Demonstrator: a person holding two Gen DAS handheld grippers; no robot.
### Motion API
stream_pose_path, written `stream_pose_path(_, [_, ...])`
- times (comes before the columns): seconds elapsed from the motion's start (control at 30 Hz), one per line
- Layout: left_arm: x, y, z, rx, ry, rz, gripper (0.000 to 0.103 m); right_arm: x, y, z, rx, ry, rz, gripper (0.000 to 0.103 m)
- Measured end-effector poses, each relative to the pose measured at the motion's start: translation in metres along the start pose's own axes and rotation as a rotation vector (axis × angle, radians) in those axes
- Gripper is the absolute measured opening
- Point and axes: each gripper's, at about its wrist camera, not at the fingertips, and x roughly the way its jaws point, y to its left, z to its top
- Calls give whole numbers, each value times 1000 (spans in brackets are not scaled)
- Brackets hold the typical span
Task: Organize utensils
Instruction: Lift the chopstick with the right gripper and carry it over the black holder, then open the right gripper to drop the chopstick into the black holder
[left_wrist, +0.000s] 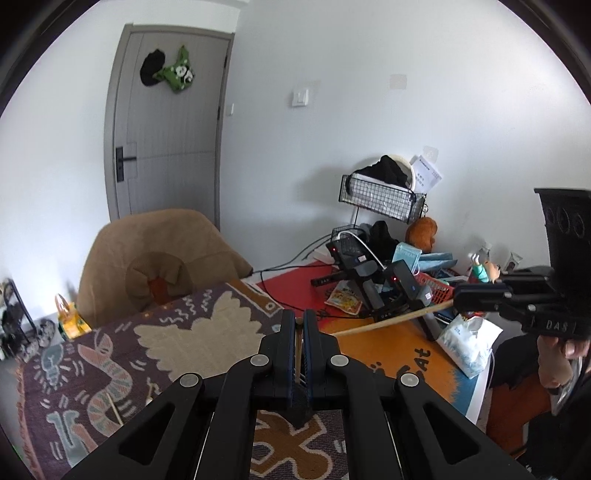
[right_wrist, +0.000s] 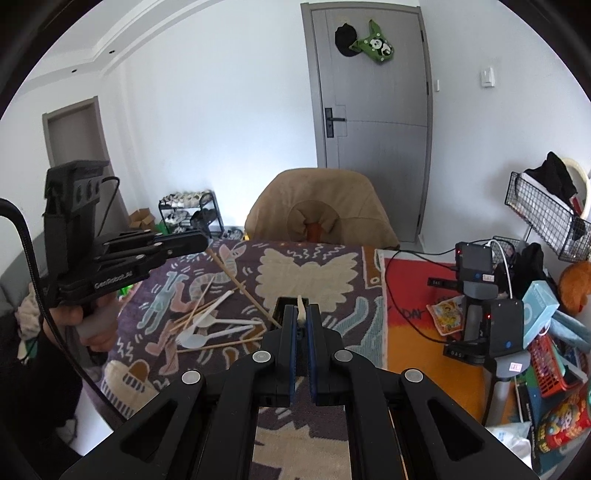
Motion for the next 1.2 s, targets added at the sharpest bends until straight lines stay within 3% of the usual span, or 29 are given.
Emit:
stream_pose_path(0.1, [10,8,-2,-60,43,-27,8,7,2,-1,-3,26,5,6])
stream_pose_path(0.17, [14,13,-4,-93,64,-38,31,12,4,0,-11,41,3,6])
stream_pose_path(0.2, [12,15,-4,-103,60,-33,58,13,5,0,-14,46,2,6])
stream_pose_path(0.23, [9,17,-6,-108,41,-23,77,16,7,1,-20,55,1,6])
stream_pose_path(0.27, [3,19,-7,-110,12,-13,82,20,8,2,-25,65,1,6])
stream_pose_path(0.33, [-6,21,-8,-98,-27,0,85,28,9,5,-30,85,-5,6])
stream_pose_path(0.5, [-15,35,-14,-106,-30,45,85,48,11,11,-47,136,-6,6])
stream_pose_path(0.63, [-22,52,-25,-146,-25,88,90,52,16,18,-57,114,-32,8])
stream_pose_path(0.67, [-23,56,-28,-158,-24,93,90,52,16,19,-59,109,-39,11])
stream_pose_path(0.7, [-25,60,-31,-168,-22,96,91,52,17,19,-57,102,-46,22])
stream_pose_path(0.73, [-27,64,-34,-179,-20,100,91,51,17,20,-53,97,-47,39])
stream_pose_path(0.8, [-29,69,-38,-192,-17,116,92,48,18,19,-42,77,-49,54])
stream_pose_path(0.97, [-36,77,-50,-210,-10,143,95,44,11,10,21,73,-64,57])
stream_pose_path(1.1, [-40,82,-64,-221,4,162,95,39,4,-3,81,54,-75,79])
stream_pose_path(1.2, [-43,88,-77,-233,22,175,95,40,2,-16,128,52,-67,81])
